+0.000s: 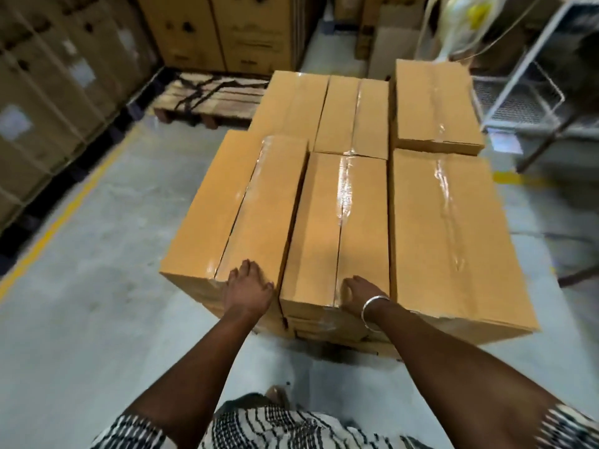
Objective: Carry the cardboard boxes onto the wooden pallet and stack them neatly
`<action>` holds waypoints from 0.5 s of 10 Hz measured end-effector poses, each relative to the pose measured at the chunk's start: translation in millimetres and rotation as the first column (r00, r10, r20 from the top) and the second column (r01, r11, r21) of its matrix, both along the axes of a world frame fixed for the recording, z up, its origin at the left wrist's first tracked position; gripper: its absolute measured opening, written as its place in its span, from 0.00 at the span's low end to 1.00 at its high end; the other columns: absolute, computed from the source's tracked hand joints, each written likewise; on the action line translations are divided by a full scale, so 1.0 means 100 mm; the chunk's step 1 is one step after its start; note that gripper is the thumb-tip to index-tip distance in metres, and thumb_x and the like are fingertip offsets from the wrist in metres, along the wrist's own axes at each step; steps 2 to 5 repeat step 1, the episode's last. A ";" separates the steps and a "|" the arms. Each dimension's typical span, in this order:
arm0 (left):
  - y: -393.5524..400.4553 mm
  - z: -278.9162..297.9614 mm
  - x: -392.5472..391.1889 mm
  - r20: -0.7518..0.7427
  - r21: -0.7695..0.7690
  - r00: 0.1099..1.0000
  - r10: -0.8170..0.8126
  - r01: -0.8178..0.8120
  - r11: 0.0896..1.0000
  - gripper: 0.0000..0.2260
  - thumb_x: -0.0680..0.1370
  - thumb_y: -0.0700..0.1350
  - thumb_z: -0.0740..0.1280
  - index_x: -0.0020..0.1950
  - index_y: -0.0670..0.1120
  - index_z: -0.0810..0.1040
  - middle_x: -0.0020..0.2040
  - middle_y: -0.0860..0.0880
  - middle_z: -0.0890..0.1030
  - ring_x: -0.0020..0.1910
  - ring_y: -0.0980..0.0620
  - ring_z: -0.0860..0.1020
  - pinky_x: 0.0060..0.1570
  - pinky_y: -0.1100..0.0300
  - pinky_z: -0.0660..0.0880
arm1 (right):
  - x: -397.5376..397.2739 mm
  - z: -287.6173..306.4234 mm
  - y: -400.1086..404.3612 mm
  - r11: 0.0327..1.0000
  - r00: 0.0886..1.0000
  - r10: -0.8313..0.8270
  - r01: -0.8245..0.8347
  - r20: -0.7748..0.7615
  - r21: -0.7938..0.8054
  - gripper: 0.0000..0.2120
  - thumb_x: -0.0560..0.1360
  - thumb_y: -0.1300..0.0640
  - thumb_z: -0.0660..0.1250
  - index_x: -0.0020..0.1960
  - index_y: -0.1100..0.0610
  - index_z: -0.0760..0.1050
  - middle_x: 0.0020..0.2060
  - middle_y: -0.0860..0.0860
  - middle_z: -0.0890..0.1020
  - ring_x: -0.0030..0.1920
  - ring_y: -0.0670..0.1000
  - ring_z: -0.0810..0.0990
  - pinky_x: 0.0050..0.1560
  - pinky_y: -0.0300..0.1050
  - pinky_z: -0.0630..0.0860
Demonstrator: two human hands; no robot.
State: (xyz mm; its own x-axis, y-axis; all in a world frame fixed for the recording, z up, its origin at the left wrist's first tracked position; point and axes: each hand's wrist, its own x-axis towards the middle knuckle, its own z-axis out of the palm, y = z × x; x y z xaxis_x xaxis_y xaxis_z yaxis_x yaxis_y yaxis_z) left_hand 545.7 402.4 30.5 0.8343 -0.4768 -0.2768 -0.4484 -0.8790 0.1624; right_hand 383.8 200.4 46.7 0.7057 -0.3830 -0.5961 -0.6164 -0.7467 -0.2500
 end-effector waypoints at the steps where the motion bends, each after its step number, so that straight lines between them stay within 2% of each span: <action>1: -0.06 0.19 -0.06 -0.011 -0.013 0.997 -0.079 0.079 0.997 0.29 0.79 0.57 0.58 0.77 0.46 0.59 0.77 0.48 0.62 0.73 0.45 0.65 0.67 0.48 0.67 | 0.09 0.05 -0.07 0.995 0.992 -0.104 0.103 0.071 0.015 0.35 0.75 0.46 0.66 0.78 0.51 0.58 0.77 0.54 0.60 0.75 0.56 0.63 0.73 0.51 0.64; 5: -0.06 0.19 -0.06 -0.011 -0.013 0.997 -0.079 0.079 0.997 0.29 0.79 0.57 0.58 0.77 0.46 0.59 0.77 0.48 0.62 0.73 0.45 0.65 0.67 0.48 0.67 | 0.09 0.05 -0.07 0.995 0.992 -0.104 0.103 0.071 0.015 0.35 0.75 0.46 0.66 0.78 0.51 0.58 0.77 0.54 0.60 0.75 0.56 0.63 0.73 0.51 0.64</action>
